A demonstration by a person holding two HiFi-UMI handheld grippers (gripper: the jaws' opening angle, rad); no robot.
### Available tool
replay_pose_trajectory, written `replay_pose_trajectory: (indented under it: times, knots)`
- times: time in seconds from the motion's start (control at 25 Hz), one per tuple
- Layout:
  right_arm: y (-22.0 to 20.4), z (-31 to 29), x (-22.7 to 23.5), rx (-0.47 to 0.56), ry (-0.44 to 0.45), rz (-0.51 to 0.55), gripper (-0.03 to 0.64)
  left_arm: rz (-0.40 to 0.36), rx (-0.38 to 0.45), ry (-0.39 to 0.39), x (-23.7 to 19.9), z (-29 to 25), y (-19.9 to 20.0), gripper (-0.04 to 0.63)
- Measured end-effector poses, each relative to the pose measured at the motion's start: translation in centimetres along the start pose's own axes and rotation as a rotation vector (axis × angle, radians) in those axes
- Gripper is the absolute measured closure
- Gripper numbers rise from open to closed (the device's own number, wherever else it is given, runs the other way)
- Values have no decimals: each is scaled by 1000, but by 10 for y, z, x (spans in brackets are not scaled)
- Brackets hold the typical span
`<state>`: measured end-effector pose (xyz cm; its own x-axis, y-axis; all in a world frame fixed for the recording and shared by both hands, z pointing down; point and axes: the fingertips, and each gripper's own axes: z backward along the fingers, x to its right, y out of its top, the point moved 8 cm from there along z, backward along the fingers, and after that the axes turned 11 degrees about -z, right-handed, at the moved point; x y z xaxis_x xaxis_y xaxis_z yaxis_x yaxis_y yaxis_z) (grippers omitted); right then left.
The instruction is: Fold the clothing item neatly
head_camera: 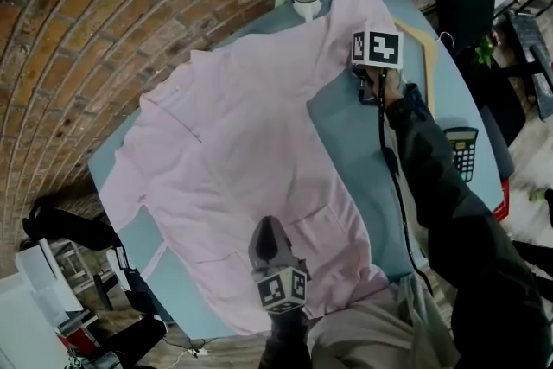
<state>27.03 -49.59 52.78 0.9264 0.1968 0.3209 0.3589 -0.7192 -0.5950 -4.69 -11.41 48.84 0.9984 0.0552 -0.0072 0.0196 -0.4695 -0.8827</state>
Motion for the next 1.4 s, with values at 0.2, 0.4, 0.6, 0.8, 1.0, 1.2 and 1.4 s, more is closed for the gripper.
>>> replay_pose_trajectory:
  times: [0.2,0.4,0.6,0.8,1.0,1.2,1.4]
  knots:
    - [11,51,-34,242,155,309,598,16,16,16,-7,7,-1,563]
    - [-19,141,-131,549,386,938,598,45,24,51,-18,16,-5,563]
    - [-117,211,-234,685,628,1535,598,75,44,110,-29,33,-5,563]
    - [-243,214,-252,710,670,2217,564,89,60,150,-40,53,-9,563]
    - [-302,212,-204,511,812,2382,460,104,64,184,-47,75,-18,563]
    - [-301,225,-175,433,904,2102,460,135,67,211,-59,93,-33,563]
    - [-291,271,-175,208,965,1470,521,177,121,219,-114,118,-29,588]
